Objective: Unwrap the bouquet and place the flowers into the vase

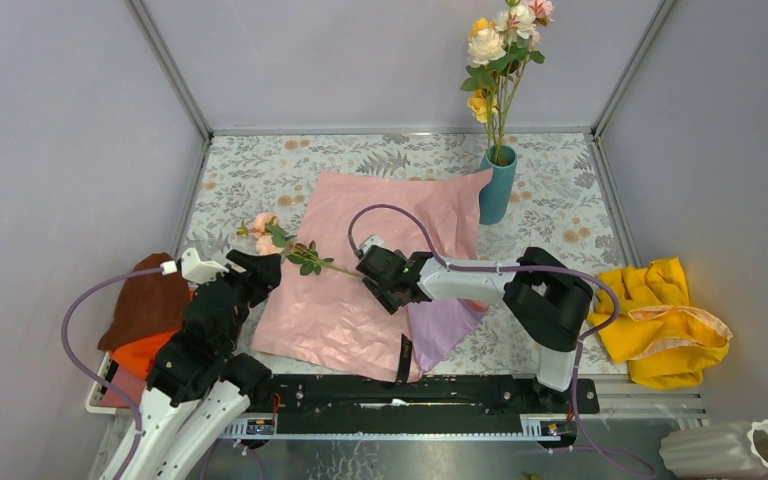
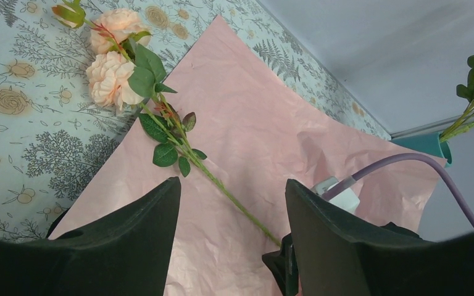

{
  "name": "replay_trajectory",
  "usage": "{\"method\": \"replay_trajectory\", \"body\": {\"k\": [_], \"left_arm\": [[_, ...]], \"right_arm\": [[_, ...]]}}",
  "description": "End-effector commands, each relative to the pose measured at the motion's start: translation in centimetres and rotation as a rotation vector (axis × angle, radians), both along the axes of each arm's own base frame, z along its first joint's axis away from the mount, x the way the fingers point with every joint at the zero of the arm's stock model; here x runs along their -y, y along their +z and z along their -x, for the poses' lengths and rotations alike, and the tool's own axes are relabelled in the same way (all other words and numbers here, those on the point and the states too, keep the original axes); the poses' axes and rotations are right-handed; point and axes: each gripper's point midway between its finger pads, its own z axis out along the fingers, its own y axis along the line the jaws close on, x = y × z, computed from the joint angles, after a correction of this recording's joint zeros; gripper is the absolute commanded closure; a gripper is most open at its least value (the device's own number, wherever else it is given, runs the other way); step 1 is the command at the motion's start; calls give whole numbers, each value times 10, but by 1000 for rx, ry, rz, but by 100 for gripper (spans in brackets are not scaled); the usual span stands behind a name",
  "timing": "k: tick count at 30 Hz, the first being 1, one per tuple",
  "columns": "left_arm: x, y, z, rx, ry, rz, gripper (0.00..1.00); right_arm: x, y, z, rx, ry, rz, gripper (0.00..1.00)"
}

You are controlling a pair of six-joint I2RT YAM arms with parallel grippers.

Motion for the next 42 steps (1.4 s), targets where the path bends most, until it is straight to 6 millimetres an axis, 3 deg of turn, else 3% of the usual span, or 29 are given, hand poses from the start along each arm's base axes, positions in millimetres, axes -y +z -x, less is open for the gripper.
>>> {"method": "replay_trajectory", "body": {"k": [1,11,13,17,24,28,32,42], "left_arm": [[3,1,-3,6,-9,5,30],[3,1,0,10,-15,6,30],[4,1,-1,7,-15,7,30],[6,-2,-3,-5,-22,5,30],[13,-9,-6,-22,-45,13,30],[24,-10,-9,-16,-89,26,30],[38,-11,-12,-7,-156,40,30],[97,-29,-18,18,-396,199,31]], "right_arm": [[5,21,-11,47,0,13,35],[17,-20,-9,-159,-16,-137,40],[20,-27,-6,-175,-13,-125,46],[28,-42,4,-220,-30,-101,74],[40,-52,13,-231,-71,-92,88],[41,-46,8,-203,-83,-82,98],[32,-29,1,-177,-75,-123,100],[-5,47,-5,-130,-23,-348,100]]}}
